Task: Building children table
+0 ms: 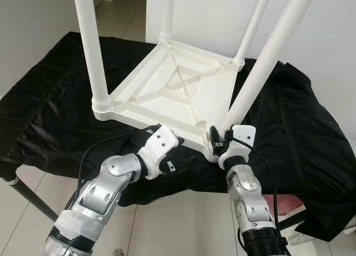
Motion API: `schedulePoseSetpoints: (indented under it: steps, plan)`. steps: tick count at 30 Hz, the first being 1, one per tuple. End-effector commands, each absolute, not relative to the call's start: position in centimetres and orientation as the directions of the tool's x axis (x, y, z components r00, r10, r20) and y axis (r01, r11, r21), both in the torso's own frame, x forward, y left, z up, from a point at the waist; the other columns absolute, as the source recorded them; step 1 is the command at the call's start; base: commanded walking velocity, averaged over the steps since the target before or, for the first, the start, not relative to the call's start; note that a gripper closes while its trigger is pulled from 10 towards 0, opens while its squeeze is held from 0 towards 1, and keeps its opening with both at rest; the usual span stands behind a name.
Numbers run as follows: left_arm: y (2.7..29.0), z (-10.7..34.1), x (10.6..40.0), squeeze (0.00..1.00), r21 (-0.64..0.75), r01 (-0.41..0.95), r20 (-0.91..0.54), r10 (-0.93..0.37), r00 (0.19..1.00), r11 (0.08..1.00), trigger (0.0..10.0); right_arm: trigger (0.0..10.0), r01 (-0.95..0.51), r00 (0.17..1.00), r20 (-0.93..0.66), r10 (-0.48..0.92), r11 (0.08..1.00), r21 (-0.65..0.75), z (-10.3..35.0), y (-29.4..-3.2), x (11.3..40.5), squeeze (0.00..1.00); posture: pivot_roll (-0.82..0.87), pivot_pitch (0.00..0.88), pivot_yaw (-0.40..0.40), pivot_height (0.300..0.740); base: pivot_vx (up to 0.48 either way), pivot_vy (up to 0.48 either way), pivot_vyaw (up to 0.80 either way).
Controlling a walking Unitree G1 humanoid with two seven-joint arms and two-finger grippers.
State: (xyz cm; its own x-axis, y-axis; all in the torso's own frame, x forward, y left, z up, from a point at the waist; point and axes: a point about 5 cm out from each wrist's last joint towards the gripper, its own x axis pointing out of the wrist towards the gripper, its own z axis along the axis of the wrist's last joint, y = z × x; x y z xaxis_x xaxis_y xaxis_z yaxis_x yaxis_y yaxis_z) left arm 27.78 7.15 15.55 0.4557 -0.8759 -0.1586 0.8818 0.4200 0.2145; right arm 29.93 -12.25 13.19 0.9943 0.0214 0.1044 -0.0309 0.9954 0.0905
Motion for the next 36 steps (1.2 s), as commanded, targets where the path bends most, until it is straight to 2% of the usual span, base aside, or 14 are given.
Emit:
schedulePoseSetpoints:
  steps: [1,16,17,18,19,22,27,33,34,35,36]
  plan:
    - [6.8,15.5,27.5,0.0,0.224,0.892,-0.171,-0.885,0.433,0.393,10.0,10.0,0.003,0.997,0.073,-0.011,0.994,0.111,12.4,-12.1,29.1,0.0,0.06,0.025,-0.116,0.74,0.0,0.0,0.0]
    - [7.2,15.7,27.7,0.0,0.236,0.888,-0.174,-0.882,0.438,0.395,10.0,10.0,0.029,0.998,0.058,-0.036,0.994,0.108,12.8,-11.7,29.4,0.0,0.06,0.006,-0.11,0.74,0.0,0.0,0.0]
    - [7.1,15.7,27.7,0.0,0.237,0.888,-0.174,-0.882,0.438,0.394,10.0,10.0,0.024,0.998,0.062,-0.031,0.995,0.099,12.9,-11.8,29.5,0.42,0.06,0.006,-0.111,0.74,0.0,0.0,0.0]
    - [7.1,15.7,27.7,0.0,0.237,0.888,-0.174,-0.882,0.438,0.394,10.0,10.0,0.024,0.998,0.062,-0.031,0.995,0.099,12.9,-11.8,29.5,0.42,0.06,0.006,-0.111,0.74,0.0,0.0,0.0]
    - [7.2,15.7,27.8,0.0,0.238,0.887,-0.174,-0.881,0.439,0.395,10.0,10.0,0.022,0.998,0.065,-0.028,0.996,0.09,12.9,-12.0,29.6,0.97,0.06,0.007,-0.114,0.74,0.0,0.0,0.0]
    - [7.2,15.7,27.8,0.0,0.239,0.887,-0.176,-0.88,0.441,0.396,10.0,10.0,0.013,0.997,0.068,-0.019,0.997,0.081,13.0,-12.4,29.7,1.0,0.06,0.01,-0.115,0.74,0.0,0.0,0.0]
    - [7.3,15.6,27.8,0.0,0.239,0.884,-0.177,-0.878,0.445,0.401,10.0,10.0,-0.012,0.998,0.067,0.008,0.998,0.059,12.9,-13.1,29.7,1.0,0.06,0.008,-0.117,0.74,0.0,0.0,0.0]
    - [7.5,15.7,27.9,0.0,0.241,0.881,-0.176,-0.875,0.451,0.406,10.0,10.0,-0.135,0.988,0.074,0.132,0.99,0.041,12.5,-13.6,29.1,1.0,0.06,0.011,-0.117,0.74,0.0,0.0,0.0]
    - [7.6,15.8,27.9,0.0,0.242,0.88,-0.177,-0.873,0.454,0.408,10.0,10.0,-0.179,0.982,0.075,0.176,0.983,0.039,12.2,-14.1,29.0,0.11,0.05,0.014,-0.113,0.74,0.0,0.0,0.0]
    - [7.7,15.8,28.0,0.0,0.243,0.88,-0.177,-0.873,0.455,0.409,10.0,10.0,-0.221,0.973,0.074,0.218,0.974,0.039,12.0,-14.6,29.0,0.0,0.05,0.02,-0.108,0.74,0.0,0.0,0.0]
    - [7.7,15.9,28.1,0.0,0.244,0.879,-0.177,-0.872,0.456,0.41,10.0,10.0,-0.253,0.966,0.07,0.25,0.967,0.039,11.9,-15.1,29.0,0.0,0.05,0.02,-0.108,0.74,0.0,0.0,0.0]
